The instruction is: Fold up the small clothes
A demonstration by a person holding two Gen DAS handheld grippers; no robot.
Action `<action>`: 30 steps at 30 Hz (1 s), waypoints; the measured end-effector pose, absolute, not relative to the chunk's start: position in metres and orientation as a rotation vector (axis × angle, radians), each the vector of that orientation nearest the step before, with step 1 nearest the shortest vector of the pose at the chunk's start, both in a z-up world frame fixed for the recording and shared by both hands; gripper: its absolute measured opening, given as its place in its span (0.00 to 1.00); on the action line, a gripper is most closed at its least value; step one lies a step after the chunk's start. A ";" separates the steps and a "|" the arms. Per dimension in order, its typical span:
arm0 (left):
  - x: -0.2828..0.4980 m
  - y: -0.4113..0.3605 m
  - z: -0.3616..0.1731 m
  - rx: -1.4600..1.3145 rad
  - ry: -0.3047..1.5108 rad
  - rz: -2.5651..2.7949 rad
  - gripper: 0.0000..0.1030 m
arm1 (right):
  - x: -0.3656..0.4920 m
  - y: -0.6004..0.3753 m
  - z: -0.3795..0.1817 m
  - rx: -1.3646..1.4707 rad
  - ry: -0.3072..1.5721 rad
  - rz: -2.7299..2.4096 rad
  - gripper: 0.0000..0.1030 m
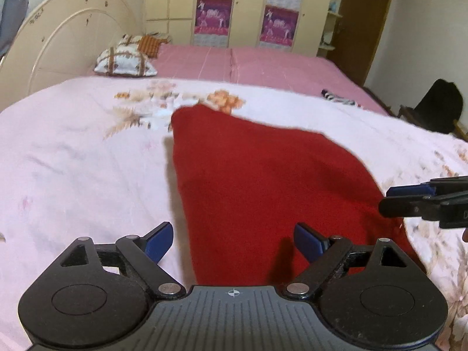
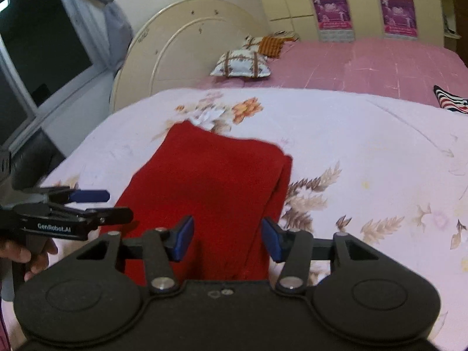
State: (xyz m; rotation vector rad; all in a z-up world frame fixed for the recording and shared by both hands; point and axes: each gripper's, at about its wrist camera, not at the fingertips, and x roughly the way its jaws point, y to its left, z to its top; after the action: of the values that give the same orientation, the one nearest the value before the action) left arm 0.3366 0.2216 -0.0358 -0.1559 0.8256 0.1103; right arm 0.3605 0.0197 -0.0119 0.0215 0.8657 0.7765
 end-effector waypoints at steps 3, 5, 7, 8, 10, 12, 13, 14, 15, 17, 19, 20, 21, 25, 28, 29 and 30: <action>0.334 0.219 -0.049 -0.180 0.850 0.149 0.86 | 0.360 0.027 -0.024 -0.035 0.912 0.747 0.47; 0.333 0.219 -0.056 -0.203 0.857 0.161 0.86 | 0.362 0.033 -0.043 -0.078 0.977 0.712 0.46; 0.331 0.221 -0.058 -0.224 0.857 0.169 0.86 | 0.364 0.032 -0.055 -0.066 1.006 0.701 0.51; 0.330 0.222 -0.058 -0.231 0.860 0.173 0.87 | 0.366 0.031 -0.057 -0.058 1.005 0.690 0.56; 0.331 0.221 -0.059 -0.220 0.866 0.188 0.93 | 0.366 0.032 -0.059 -0.052 1.012 0.666 0.60; 0.326 0.217 -0.055 -0.194 0.873 0.214 0.94 | 0.364 0.034 -0.058 -0.075 1.010 0.654 0.63; 0.323 0.215 -0.052 -0.193 0.869 0.221 0.94 | 0.364 0.033 -0.057 -0.078 1.016 0.648 0.64; 0.316 0.212 -0.046 -0.188 0.852 0.225 0.94 | 0.362 0.031 -0.054 -0.064 1.022 0.640 0.63; 0.306 0.209 -0.039 -0.185 0.823 0.219 0.94 | 0.361 0.026 -0.049 -0.043 1.018 0.631 0.63; 0.290 0.205 -0.030 -0.197 0.796 0.213 0.94 | 0.351 0.011 -0.037 0.002 0.968 0.642 0.64; 0.269 0.199 -0.024 -0.208 0.765 0.212 0.94 | 0.336 -0.007 -0.025 0.044 0.928 0.678 0.68; 0.262 0.197 -0.022 -0.215 0.760 0.215 0.94 | 0.328 -0.016 -0.020 0.062 0.913 0.688 0.69; 0.254 0.194 -0.020 -0.225 0.751 0.217 0.94 | 0.321 -0.023 -0.016 0.072 0.906 0.686 0.69; 0.218 0.178 -0.006 -0.248 0.712 0.205 0.94 | 0.289 -0.052 -0.003 0.112 0.870 0.672 0.74; 0.192 0.163 0.005 -0.234 0.703 0.186 0.94 | 0.258 -0.068 0.010 0.114 0.838 0.659 0.81; 0.184 0.159 0.008 -0.229 0.697 0.186 0.94 | 0.249 -0.071 0.014 0.107 0.825 0.652 0.83; 0.175 0.154 0.013 -0.223 0.686 0.187 0.94 | 0.239 -0.074 0.018 0.102 0.814 0.646 0.86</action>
State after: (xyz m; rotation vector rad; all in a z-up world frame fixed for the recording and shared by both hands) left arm 0.1745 0.1545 0.0131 -0.2232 0.6862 0.1870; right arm 0.2392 -0.0743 0.0176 0.1021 0.8144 0.6465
